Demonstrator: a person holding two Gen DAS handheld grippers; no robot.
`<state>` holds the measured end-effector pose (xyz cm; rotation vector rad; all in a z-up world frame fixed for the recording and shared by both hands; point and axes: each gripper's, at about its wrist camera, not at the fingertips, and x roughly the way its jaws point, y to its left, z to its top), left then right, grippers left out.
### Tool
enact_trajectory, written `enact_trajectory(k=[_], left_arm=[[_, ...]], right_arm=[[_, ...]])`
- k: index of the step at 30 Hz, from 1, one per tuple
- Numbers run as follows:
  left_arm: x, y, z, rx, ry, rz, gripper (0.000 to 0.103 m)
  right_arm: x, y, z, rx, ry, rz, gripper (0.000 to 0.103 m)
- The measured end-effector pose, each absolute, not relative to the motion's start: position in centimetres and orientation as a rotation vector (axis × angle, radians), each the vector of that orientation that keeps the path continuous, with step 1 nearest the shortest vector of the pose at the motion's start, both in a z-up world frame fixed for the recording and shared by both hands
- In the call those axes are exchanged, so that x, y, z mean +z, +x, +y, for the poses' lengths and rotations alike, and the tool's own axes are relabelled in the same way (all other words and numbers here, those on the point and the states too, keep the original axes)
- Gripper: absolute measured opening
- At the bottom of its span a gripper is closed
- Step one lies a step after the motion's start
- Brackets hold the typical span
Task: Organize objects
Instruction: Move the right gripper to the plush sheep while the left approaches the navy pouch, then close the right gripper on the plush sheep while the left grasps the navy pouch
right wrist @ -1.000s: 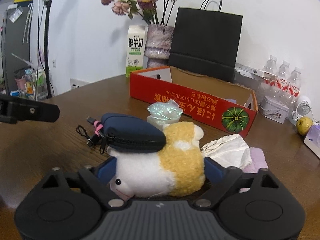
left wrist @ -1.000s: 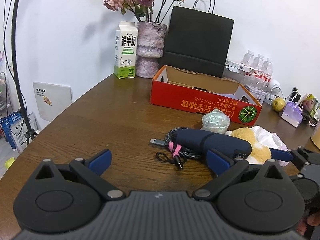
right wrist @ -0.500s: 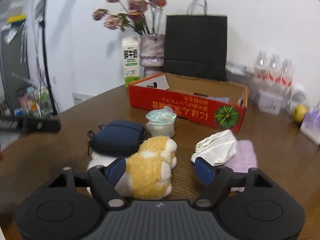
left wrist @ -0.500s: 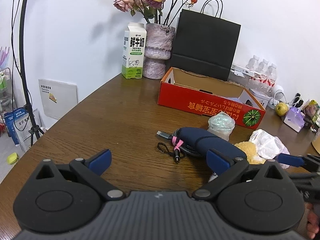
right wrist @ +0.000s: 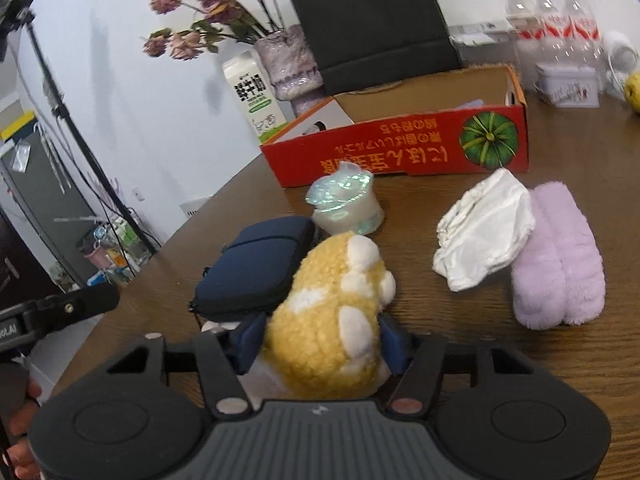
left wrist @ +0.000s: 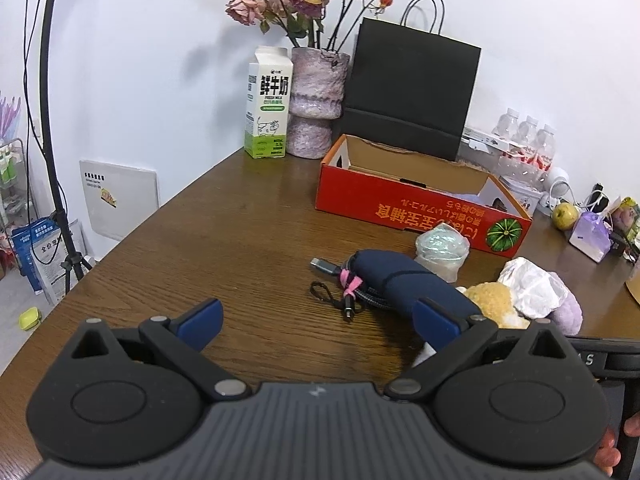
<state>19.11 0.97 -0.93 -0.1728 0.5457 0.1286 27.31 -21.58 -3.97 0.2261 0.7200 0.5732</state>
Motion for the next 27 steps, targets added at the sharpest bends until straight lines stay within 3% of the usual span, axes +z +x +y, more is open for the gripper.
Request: enact_trajectory(k=[6, 27], left_arm=[[-0.8, 19.4, 0.1, 0.134, -0.151, 0.553, 0.103], [-1.6, 22.9, -5.6, 0.134, -0.075, 0.612, 0.103]], right_arm=[[-3.4, 26.1, -22.3, 0.593, 0.243, 0.642, 0.047], [-1.3, 24.7, -31.4, 0.456, 0.362, 0.362, 0.047]])
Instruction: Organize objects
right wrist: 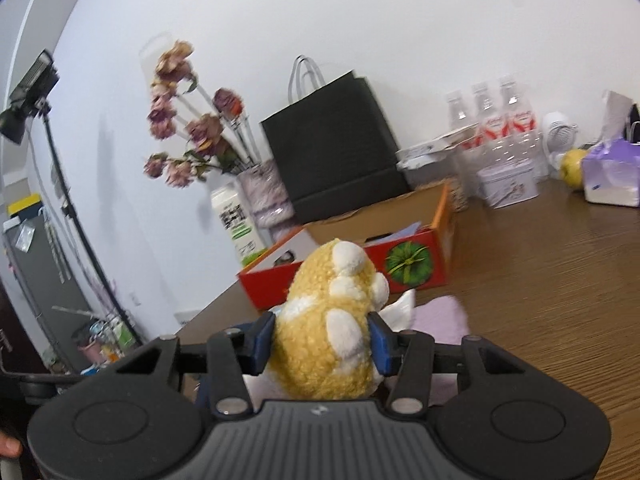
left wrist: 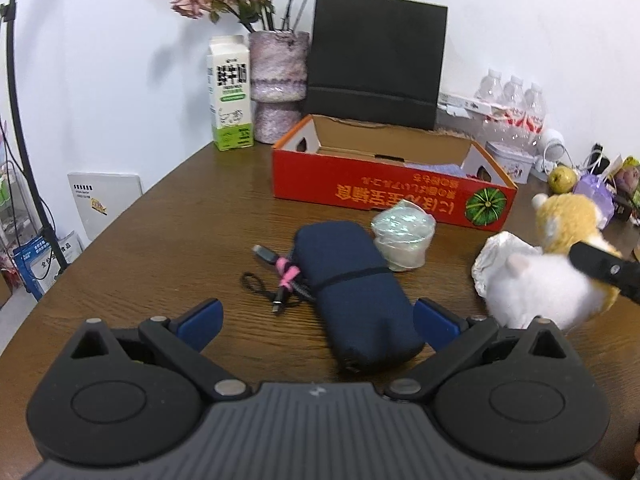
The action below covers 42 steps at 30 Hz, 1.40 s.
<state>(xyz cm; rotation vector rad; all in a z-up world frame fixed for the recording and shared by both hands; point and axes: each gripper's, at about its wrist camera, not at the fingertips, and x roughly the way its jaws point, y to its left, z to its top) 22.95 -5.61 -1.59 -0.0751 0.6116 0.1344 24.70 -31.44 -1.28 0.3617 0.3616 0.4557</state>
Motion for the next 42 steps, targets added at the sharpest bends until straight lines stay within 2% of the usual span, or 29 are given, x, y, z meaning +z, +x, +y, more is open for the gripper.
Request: enact_trajectory(k=[11, 23, 24, 26, 28, 33, 42], left_arm=[[-3.9, 27.6, -9.6, 0.222, -0.062, 0.656, 0.103], [-6.5, 31.2, -9.6, 0.317, -0.124, 0.708, 0.103], [-6.6, 31.3, -9.5, 0.317, -0.135, 0.711, 0.101], [-6.7, 31.4, -9.4, 0.313, -0.154, 0.714, 0.092], [-6.6, 31.3, -9.4, 0.329, -0.148, 0.703, 0.074], [-6.3, 30.6, -8.7, 0.305, -0.195, 0.690, 0.067], [-5.5, 28.4, -7.9, 0.269, -0.161, 0.673, 0.065]], right_arm=[[-1.7, 25.1, -33.6, 0.370, 0.373, 0.345, 0.047], [-2.3, 24.9, -32.8, 0.368, 0.332, 0.347, 0.047], [-2.3, 24.9, -32.7, 0.366, 0.328, 0.348, 0.047], [-2.4, 24.9, -32.6, 0.365, 0.324, 0.350, 0.047], [-2.5, 24.9, -32.5, 0.366, 0.324, 0.352, 0.047], [-2.7, 24.9, -32.4, 0.368, 0.319, 0.355, 0.047], [-3.0, 24.9, -32.1, 0.360, 0.315, 0.344, 0.047]])
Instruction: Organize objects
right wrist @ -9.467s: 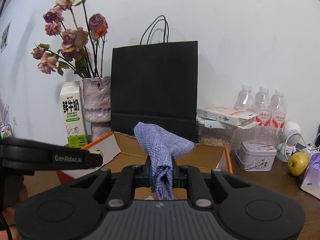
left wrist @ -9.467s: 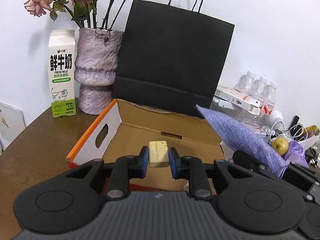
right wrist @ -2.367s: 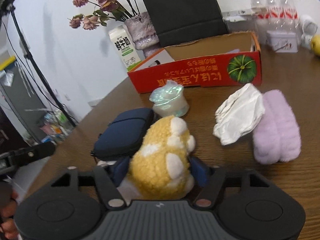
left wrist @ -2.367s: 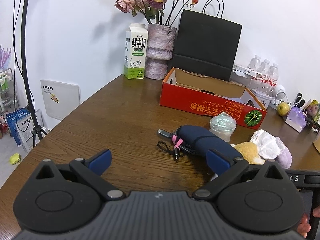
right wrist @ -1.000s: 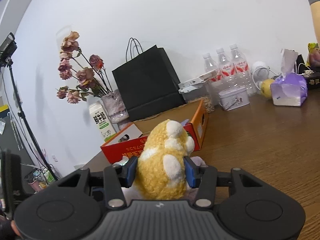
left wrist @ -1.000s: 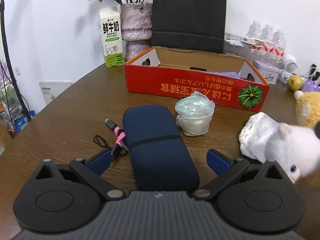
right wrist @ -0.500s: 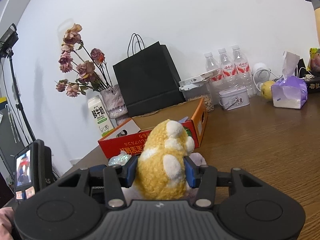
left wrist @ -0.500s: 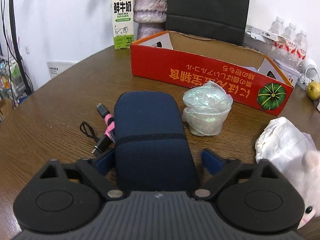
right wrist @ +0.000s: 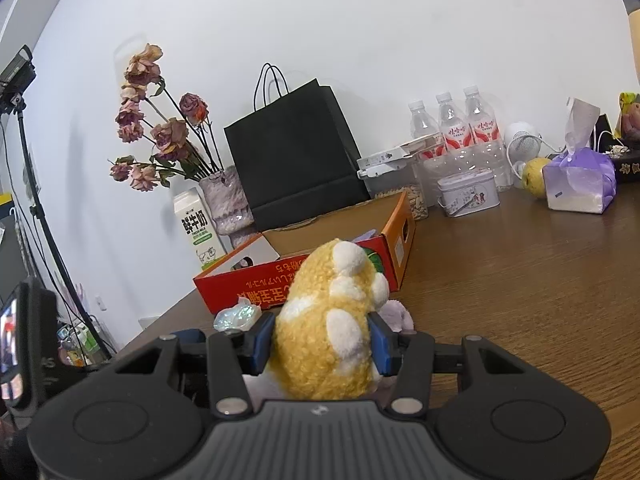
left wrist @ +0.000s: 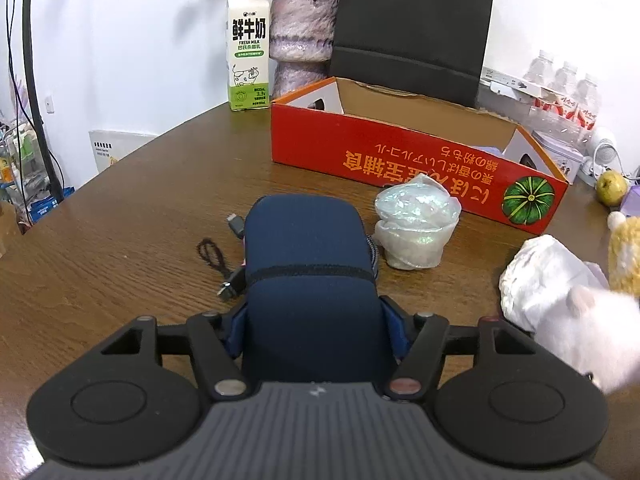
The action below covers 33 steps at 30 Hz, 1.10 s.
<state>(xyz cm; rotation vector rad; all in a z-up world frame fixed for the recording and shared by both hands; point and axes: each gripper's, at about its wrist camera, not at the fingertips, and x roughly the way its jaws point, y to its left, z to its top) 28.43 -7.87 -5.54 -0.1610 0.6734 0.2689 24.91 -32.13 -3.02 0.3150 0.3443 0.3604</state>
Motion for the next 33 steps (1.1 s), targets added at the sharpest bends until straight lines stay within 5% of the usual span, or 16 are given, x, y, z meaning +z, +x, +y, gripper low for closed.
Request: enact_trajectory(k=[33], left_arm=[[-0.4, 22.7, -4.5, 0.109, -0.115, 0.536, 0.065]], right_arm=[[-0.7, 22.5, -26.5, 0.350, 0.270, 0.274, 0.047]])
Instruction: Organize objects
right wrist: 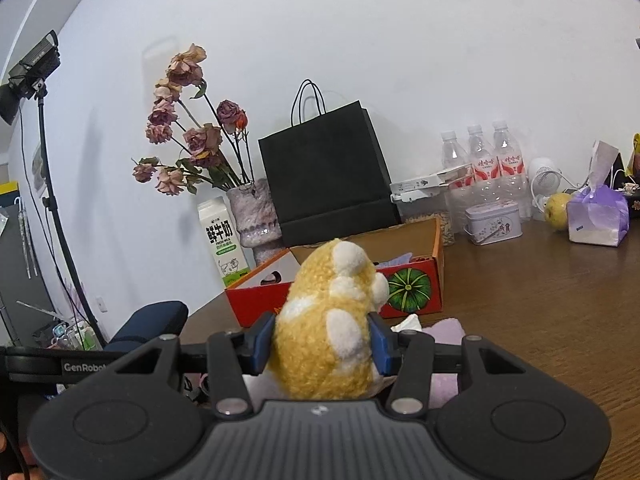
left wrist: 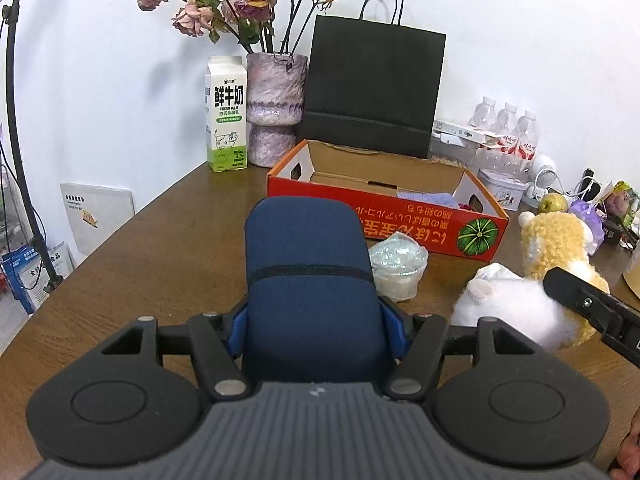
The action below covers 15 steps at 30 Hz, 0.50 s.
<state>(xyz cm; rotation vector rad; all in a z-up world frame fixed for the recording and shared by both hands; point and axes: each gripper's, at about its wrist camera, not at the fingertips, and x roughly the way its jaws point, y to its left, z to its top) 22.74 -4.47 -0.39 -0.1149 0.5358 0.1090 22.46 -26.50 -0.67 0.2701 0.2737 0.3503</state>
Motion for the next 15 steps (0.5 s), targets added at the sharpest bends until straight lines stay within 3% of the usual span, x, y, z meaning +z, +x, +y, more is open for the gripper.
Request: enact_trajectory(k=[15], left_arm=[[0.7, 25.1, -4.7, 0.067, -0.104, 0.511, 0.065]], right_arm=[[0.0, 24.5, -25.1, 0.329, 0.293, 0.267, 0.047]])
